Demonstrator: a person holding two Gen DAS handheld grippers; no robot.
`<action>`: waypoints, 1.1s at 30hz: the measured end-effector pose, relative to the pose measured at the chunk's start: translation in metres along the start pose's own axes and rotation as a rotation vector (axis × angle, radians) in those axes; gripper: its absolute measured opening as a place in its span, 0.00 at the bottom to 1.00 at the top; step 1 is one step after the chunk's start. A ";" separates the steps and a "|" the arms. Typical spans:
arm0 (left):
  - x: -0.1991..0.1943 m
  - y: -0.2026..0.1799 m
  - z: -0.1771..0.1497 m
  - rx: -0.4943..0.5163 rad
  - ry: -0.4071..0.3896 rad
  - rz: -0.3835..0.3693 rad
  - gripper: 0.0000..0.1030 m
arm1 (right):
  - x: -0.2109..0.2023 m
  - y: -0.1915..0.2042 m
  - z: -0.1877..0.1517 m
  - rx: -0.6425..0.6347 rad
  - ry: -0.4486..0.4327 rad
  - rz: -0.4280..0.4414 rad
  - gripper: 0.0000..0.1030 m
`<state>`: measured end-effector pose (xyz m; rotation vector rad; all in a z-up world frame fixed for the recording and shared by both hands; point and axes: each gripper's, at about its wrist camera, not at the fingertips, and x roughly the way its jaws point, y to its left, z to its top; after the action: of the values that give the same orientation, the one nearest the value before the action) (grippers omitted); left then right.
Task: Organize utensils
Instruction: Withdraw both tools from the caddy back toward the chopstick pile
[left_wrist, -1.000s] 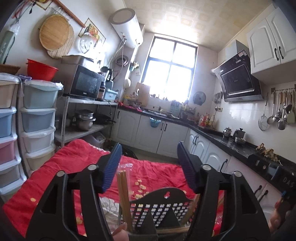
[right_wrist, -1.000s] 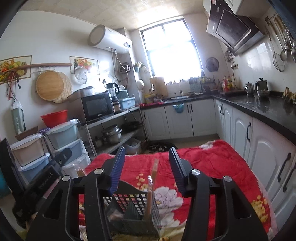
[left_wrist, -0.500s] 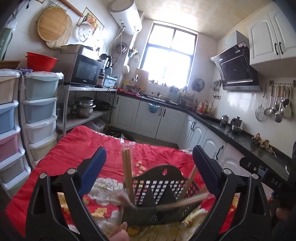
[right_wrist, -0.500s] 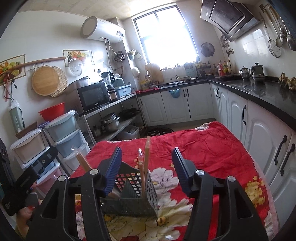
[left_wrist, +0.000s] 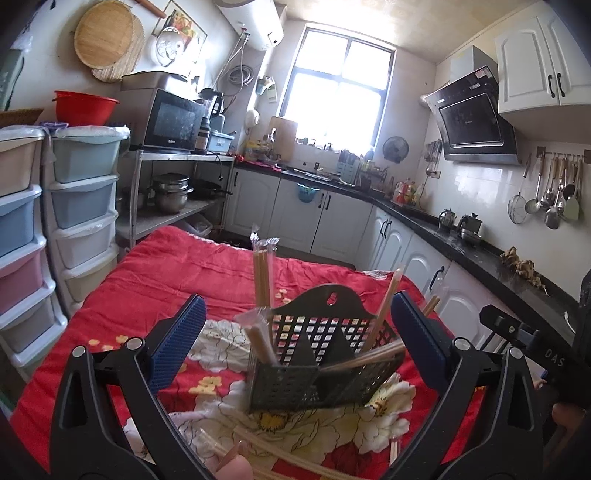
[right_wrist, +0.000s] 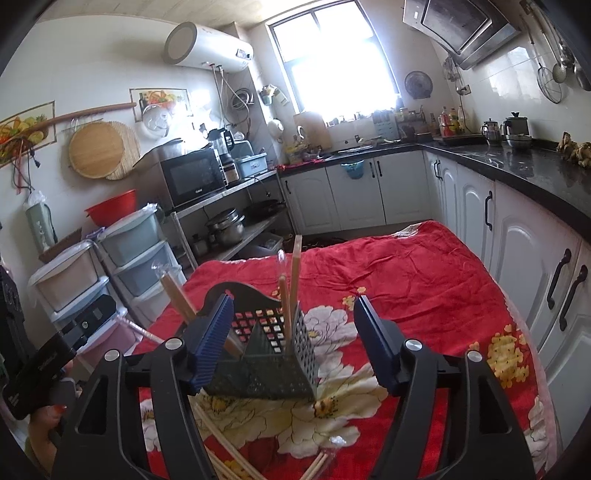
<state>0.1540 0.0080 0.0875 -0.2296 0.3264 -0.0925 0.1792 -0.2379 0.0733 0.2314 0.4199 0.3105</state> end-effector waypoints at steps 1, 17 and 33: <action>0.000 0.001 -0.002 -0.003 0.006 0.001 0.90 | -0.001 0.001 -0.001 -0.005 0.002 0.002 0.64; -0.011 0.015 -0.017 -0.027 0.048 0.022 0.90 | -0.007 0.010 -0.019 -0.043 0.050 0.014 0.65; -0.016 0.039 -0.038 -0.060 0.115 0.078 0.90 | -0.001 0.031 -0.045 -0.101 0.139 0.059 0.66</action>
<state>0.1282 0.0399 0.0480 -0.2712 0.4522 -0.0184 0.1514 -0.2021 0.0429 0.1242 0.5341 0.4055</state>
